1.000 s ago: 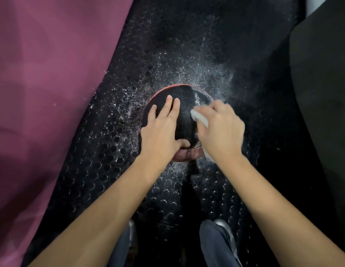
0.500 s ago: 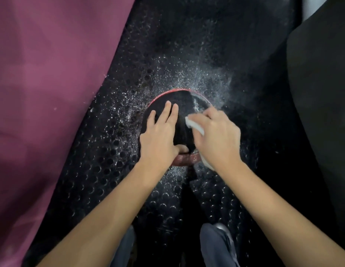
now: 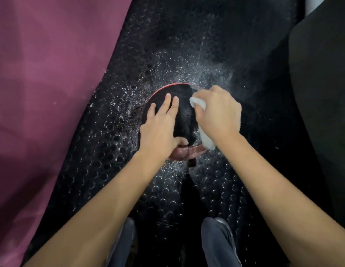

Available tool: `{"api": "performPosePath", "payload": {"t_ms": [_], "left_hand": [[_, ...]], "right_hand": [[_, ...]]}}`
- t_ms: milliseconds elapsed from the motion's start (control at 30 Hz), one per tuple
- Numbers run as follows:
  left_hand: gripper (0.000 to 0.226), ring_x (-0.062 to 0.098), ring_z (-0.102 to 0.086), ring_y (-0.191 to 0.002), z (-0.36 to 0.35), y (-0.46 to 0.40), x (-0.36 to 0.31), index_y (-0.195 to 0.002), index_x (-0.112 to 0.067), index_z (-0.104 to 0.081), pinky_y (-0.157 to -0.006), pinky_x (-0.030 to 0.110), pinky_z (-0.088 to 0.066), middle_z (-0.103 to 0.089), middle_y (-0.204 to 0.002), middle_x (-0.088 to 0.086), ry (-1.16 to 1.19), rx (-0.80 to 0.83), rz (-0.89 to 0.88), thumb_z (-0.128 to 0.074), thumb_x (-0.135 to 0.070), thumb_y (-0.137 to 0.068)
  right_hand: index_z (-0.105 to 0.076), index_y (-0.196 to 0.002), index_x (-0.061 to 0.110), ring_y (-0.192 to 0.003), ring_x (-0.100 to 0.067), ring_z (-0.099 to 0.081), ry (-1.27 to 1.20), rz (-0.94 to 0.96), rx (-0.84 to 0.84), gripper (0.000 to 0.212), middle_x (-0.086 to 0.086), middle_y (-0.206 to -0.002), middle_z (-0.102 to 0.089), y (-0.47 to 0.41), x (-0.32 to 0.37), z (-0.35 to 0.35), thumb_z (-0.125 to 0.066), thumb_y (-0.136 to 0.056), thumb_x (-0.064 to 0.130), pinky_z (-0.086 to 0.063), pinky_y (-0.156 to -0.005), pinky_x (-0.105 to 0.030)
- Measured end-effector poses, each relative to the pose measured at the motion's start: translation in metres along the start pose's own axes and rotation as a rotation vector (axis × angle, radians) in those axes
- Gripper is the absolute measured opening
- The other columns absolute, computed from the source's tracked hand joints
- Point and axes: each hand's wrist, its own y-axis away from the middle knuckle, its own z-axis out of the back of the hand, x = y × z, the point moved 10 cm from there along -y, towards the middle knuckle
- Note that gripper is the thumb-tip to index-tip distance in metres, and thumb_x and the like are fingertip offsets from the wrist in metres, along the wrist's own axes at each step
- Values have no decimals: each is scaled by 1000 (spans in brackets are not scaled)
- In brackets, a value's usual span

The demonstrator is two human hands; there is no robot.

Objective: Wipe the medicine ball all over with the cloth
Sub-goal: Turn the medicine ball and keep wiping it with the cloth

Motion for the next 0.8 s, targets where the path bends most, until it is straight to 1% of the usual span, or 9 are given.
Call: {"api": "performPosePath", "payload": {"t_ms": [100, 233, 300, 367, 433, 500, 600, 733, 800], "left_hand": [[118, 27, -10, -149, 3, -5, 8, -156, -28, -2, -110, 51, -35, 0, -163, -11, 9, 33, -15, -81, -47, -69], [100, 28, -21, -147, 17, -15, 11, -155, -27, -14, -114, 49, -30, -12, -162, -5, 116, 6, -52, -72, -53, -78], [99, 31, -19, -147, 12, -18, 11, -155, -27, -12, -114, 51, -29, -9, -163, -4, 98, 34, -46, -72, -49, -80], [103, 32, -16, -148, 6, -15, 13, -155, -28, -11, -115, 51, -28, -6, -163, -5, 100, 59, -31, -76, -44, -77], [105, 31, -12, -149, 1, -5, 12, -155, -29, -9, -116, 48, -25, -4, -163, -8, 108, 67, -26, -78, -40, -77], [103, 30, -6, -149, -2, 7, 10, -155, -31, -6, -115, 47, -23, -1, -162, -11, 104, 76, -17, -76, -37, -80], [101, 31, -5, -149, -1, 15, 8, -155, -30, -6, -115, 48, -23, 0, -162, -11, 99, 49, -11, -75, -37, -81], [102, 31, -7, -149, -1, 16, 10, -155, -30, -8, -115, 50, -24, -2, -162, -10, 134, 35, 5, -76, -35, -80], [100, 32, -3, -149, -4, 20, 3, -155, -31, -6, -115, 49, -24, 0, -162, -12, 113, 53, -7, -74, -35, -82]], "right_hand": [[-65, -113, 27, -100, -25, -55, -20, 31, 16, 25, -3, -106, -57, 5, 7, -4, -49, -94, 23, -42, -71, -34], [-64, -114, 27, -100, -24, -55, -50, 34, 25, 26, -3, -107, -57, 11, 9, -3, -50, -93, 25, -41, -70, -34], [-68, -108, 26, -94, -25, -57, -78, 48, -4, 22, -4, -101, -60, 20, 12, -2, -56, -89, 22, -39, -63, -32], [-72, -94, 23, -80, -26, -60, -101, 69, -19, 17, -3, -85, -61, 33, 14, -3, -67, -80, 16, -34, -54, -25], [-73, -88, 23, -71, -25, -60, -84, 102, -56, 17, -2, -77, -60, 44, 12, -1, -73, -73, 14, -32, -52, -23], [-73, -90, 23, -73, -25, -60, -76, 74, -52, 17, -3, -82, -62, 43, 4, 0, -71, -75, 15, -32, -55, -24], [-72, -99, 23, -85, -26, -59, -98, -40, -51, 18, -5, -93, -62, 33, -5, 3, -63, -84, 18, -32, -60, -27], [-72, -88, 23, -70, -23, -58, -93, 74, -59, 15, -2, -80, -61, 52, 10, -2, -72, -75, 15, -31, -53, -24], [-72, -89, 24, -74, -23, -59, -87, 47, -43, 13, -2, -83, -62, 49, -1, 1, -69, -79, 17, -33, -54, -25]]}}
